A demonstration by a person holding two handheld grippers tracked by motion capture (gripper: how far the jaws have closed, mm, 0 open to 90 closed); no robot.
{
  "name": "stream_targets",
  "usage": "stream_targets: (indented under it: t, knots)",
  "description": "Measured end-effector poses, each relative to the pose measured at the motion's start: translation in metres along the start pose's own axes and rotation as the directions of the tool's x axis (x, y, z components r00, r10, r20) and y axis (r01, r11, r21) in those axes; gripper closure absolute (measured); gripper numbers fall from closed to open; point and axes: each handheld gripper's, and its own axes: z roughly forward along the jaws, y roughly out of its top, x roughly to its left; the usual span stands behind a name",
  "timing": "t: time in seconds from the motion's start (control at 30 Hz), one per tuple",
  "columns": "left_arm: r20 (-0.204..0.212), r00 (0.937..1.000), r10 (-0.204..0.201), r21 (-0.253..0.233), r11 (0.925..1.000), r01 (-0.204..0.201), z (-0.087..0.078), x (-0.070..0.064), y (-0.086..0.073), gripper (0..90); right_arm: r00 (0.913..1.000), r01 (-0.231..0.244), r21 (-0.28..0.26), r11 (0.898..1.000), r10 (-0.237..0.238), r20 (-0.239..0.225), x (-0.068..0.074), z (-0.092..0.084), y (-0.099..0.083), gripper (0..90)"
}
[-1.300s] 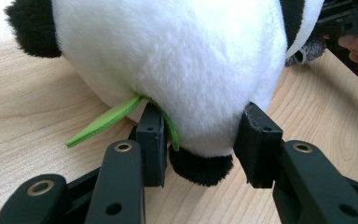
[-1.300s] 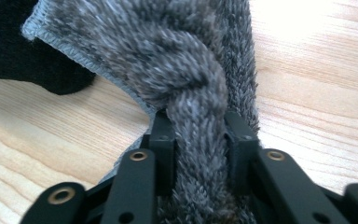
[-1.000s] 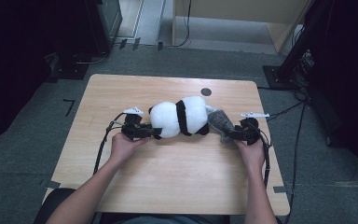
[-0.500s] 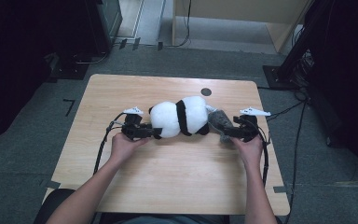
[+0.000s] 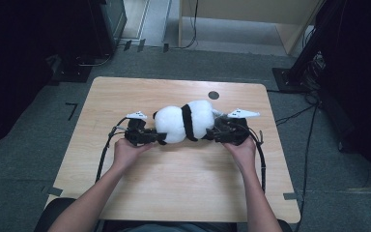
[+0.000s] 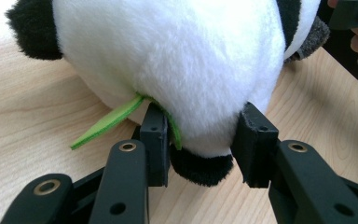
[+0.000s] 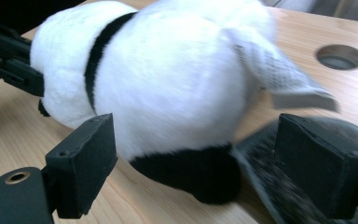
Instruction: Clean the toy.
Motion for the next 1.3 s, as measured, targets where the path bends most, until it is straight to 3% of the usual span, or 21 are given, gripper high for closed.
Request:
stream_targets:
  t: [0.2, 0.37, 0.73, 0.8, 0.97, 1.1, 1.3]
  knots:
    - [-0.003, 1.0000, 0.000, -0.004, 1.0000, 0.000, -0.002, -0.002, -0.004, 60.3, 0.9995, 0.027, 0.027, 0.999, -0.026, -0.018, 0.013, 0.021, 0.005, 3.4]
    - [0.003, 1.0000, -0.006, -0.010, 0.9999, 0.006, -0.002, -0.002, -0.006, 59.3, 0.9983, 0.056, 0.044, 0.997, -0.057, 0.014, 0.020, 0.037, 0.008, 0.0]
    - [-0.003, 0.9999, 0.012, -0.013, 0.9998, -0.012, 0.000, -0.003, -0.006, 52.8, 0.9998, 0.014, 0.051, 0.999, -0.015, 0.013, 0.015, 0.055, 0.003, 0.0]
    - [-0.002, 0.9998, 0.020, -0.018, 0.9996, -0.020, 0.000, -0.003, -0.007, 50.6, 0.9989, 0.038, 0.065, 0.997, -0.040, 0.023, 0.015, 0.057, 0.001, 3.5]
    - [-0.006, 0.9993, 0.037, -0.013, 0.9992, -0.037, 0.001, -0.003, -0.007, 42.2, 0.9979, 0.055, 0.037, 0.998, -0.056, 0.033, 0.013, 0.056, -0.001, 21.5]
    - [0.010, 0.9995, 0.029, -0.018, 0.9994, -0.028, -0.002, -0.001, -0.007, 38.9, 0.9987, 0.044, 0.030, 0.999, -0.045, 0.023, 0.014, 0.053, 0.002, 36.1]
    - [0.038, 0.9979, 0.053, -0.047, 0.9976, -0.051, -0.019, 0.003, 0.000, 37.0, 0.9996, 0.027, -0.007, 1.000, -0.027, 0.004, 0.012, 0.037, 0.013, 40.0]
